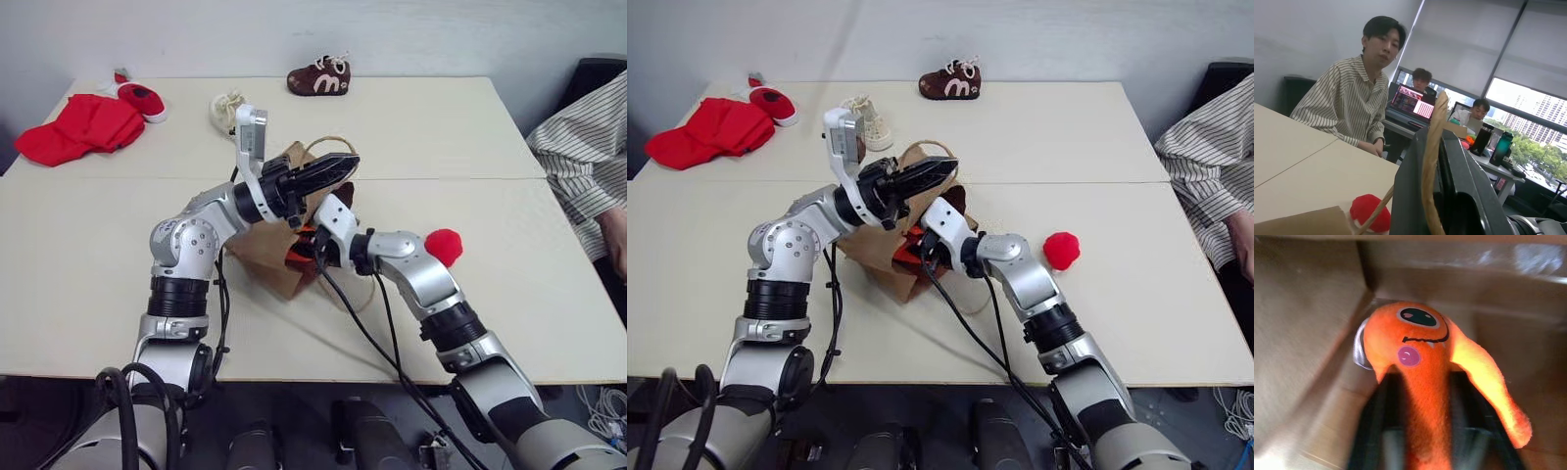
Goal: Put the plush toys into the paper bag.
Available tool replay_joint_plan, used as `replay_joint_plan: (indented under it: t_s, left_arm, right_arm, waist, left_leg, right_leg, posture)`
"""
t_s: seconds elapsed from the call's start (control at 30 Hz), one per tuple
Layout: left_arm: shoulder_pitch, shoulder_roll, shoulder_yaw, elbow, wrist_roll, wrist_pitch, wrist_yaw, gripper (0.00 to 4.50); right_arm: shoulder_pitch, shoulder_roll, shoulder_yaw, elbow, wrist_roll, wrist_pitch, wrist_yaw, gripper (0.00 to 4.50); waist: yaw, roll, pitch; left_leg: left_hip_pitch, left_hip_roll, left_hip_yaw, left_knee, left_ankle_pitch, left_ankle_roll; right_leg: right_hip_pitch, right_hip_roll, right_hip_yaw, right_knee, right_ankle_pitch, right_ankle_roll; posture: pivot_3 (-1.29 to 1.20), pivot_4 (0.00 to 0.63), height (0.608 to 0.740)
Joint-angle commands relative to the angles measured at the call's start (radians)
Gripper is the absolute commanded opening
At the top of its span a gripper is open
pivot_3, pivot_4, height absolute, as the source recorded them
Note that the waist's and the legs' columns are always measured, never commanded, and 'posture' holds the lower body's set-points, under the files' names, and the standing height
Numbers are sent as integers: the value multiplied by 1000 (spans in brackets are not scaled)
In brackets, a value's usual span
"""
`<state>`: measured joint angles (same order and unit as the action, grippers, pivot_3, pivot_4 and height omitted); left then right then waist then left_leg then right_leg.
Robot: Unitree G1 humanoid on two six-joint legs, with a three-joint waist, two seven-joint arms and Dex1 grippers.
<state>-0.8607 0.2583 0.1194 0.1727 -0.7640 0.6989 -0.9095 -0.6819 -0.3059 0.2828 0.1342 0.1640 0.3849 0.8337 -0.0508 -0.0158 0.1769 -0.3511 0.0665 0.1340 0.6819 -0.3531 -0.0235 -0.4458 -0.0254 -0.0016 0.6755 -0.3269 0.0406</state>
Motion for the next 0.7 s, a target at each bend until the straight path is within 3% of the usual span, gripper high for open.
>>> replay_joint_plan:
  t_s: [0.03,0.13,0.27,0.33,0.47,0.57,0.63,0.7]
  left_arm:
    - [-4,6,22,-7,10,-36,11,0]
    - [6,4,28,-1,21,-51,26,0]
    - [14,5,30,0,30,-61,29,0]
    - [15,5,26,1,36,-69,30,0]
    - [19,7,29,0,34,-70,31,0]
    - [23,12,29,-3,34,-68,29,0]
    - [23,16,29,-4,33,-67,27,0]
    - [21,17,27,-4,33,-67,27,0]
  right_arm:
    - [54,-56,-120,-179,129,-54,96,2456]
    - [156,-140,-212,-312,260,-9,185,3376]
    - [356,-274,-377,-474,429,53,259,3376]
    - [506,-306,-484,-527,467,74,218,3376]
    - [754,-270,-673,-583,497,49,108,3376]
    - [918,-258,-776,-594,507,33,93,3876]
    - [1025,-271,-799,-557,390,-105,126,4466]
    - [1090,-245,-836,-519,377,-155,119,4466]
  waist:
    - [1,0,0]
    - [1,0,0]
    - [19,-1,0]
    - [24,-1,0]
    - [27,-2,0]
    - [29,-2,0]
    - [29,-2,0]
    - [27,-2,0]
  left_leg:
    - [-2,0,-2,0,0,0]
    - [-2,-1,-3,0,0,0]
    - [-2,-1,-5,0,0,0]
    - [-2,-2,-5,0,0,0]
    - [-2,-2,-6,1,0,0]
    - [-1,-3,-6,1,0,0]
    - [-1,-3,-6,1,0,1]
    - [-1,-3,-6,0,0,0]
  right_leg:
    - [0,0,-1,-1,1,1]
    - [0,0,-3,-1,1,1]
    - [1,0,-5,-3,1,1]
    - [1,0,-4,-3,1,1]
    - [3,0,-4,-2,1,1]
    - [3,0,-3,-2,1,2]
    - [3,0,-3,-2,1,2]
    - [3,1,-3,-3,1,2]
  posture:
    - [0,150,740]
    - [0,150,740]
    - [0,150,740]
    - [0,150,740]
    - [0,150,740]
    - [0,150,740]
    - [0,150,740]
    - [0,150,740]
